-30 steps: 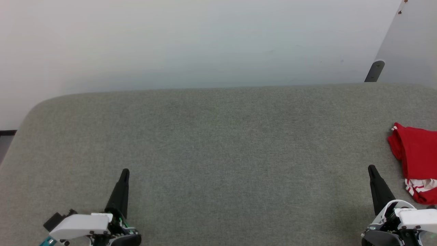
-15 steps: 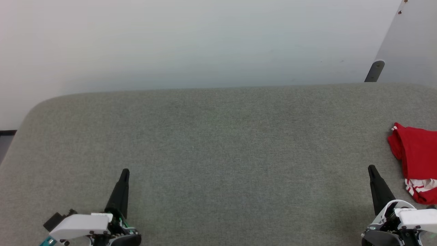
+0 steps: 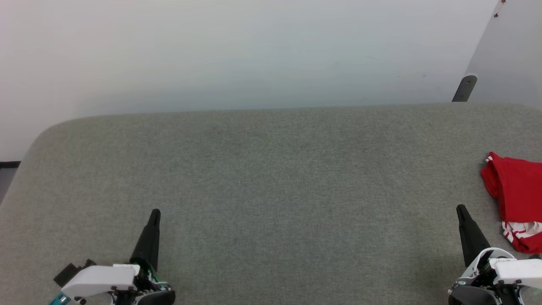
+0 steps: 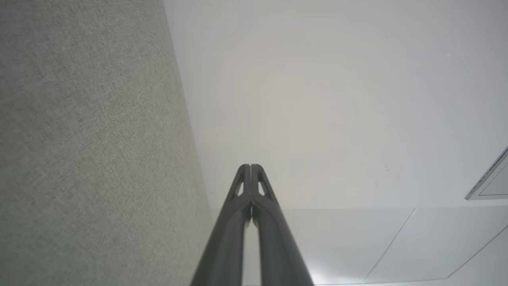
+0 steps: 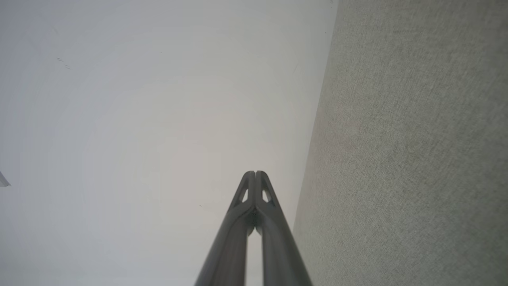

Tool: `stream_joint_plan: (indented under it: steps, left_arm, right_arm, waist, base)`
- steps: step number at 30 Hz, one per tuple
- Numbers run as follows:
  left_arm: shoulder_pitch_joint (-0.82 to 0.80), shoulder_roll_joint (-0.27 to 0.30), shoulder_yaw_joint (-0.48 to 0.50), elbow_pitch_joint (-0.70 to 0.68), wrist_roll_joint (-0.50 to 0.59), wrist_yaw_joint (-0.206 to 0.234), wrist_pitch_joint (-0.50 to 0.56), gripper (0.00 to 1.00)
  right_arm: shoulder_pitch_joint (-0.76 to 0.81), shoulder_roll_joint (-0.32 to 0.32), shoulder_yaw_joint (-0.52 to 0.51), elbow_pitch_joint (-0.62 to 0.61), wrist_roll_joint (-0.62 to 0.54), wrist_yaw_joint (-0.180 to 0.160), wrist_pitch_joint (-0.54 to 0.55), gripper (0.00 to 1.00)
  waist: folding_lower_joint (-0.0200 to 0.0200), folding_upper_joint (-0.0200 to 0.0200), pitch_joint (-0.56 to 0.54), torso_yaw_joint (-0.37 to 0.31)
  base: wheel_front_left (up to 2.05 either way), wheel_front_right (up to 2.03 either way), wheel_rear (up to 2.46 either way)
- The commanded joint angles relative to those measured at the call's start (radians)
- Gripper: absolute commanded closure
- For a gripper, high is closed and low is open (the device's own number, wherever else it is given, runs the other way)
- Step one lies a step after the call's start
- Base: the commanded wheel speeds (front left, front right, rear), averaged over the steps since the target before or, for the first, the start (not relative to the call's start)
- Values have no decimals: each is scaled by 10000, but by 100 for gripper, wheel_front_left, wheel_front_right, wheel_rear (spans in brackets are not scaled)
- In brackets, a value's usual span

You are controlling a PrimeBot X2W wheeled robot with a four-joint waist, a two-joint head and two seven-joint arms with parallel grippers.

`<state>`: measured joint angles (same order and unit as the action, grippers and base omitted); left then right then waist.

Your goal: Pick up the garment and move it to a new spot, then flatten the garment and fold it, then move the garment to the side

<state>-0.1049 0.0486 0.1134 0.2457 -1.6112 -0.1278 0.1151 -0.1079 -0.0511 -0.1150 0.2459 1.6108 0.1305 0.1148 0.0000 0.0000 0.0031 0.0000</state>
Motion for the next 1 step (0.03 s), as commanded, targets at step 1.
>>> stream_joint_plan:
  steps: [1]
  left_arm:
    - [-89, -2, 25, -16, -32, -53, 16, 100]
  right_arm:
    - [-27, 36, 2, -19, 40, 4, 23, 100]
  waist:
    - [0, 0, 0, 0]
  base:
    - [0, 0, 0]
